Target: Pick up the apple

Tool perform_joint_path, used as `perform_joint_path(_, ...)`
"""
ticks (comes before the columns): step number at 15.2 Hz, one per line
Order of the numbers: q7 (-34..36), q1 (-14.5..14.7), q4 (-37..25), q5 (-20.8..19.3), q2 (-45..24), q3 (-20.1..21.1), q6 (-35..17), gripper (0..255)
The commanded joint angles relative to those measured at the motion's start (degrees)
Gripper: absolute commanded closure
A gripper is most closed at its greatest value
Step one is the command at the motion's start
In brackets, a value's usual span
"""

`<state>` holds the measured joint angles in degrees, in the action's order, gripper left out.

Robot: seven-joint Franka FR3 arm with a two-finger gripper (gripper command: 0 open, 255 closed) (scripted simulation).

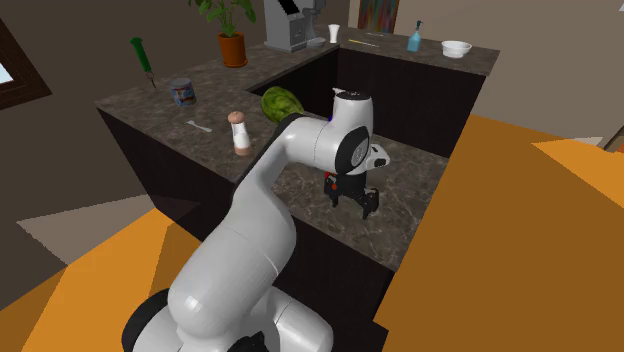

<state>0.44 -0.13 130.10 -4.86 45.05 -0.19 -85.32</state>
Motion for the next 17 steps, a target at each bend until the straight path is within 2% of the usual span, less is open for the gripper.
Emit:
perform_joint_path(1, 0.0, 0.0, 0.0, 0.0, 0.0, 0.0, 0.0, 0)
perform_joint_path(10, 9.4, 2.1, -1.9, 7.0, -9.0, 5.7, -13.7, 0)
perform_joint_path(14, 13.1, 2.7, -4.4, 8.9, -14.1, 8.2, -19.4, 0)
perform_joint_path(17, 13.2, 2.7, -2.8, 9.0, -14.1, 8.4, -21.1, 0)
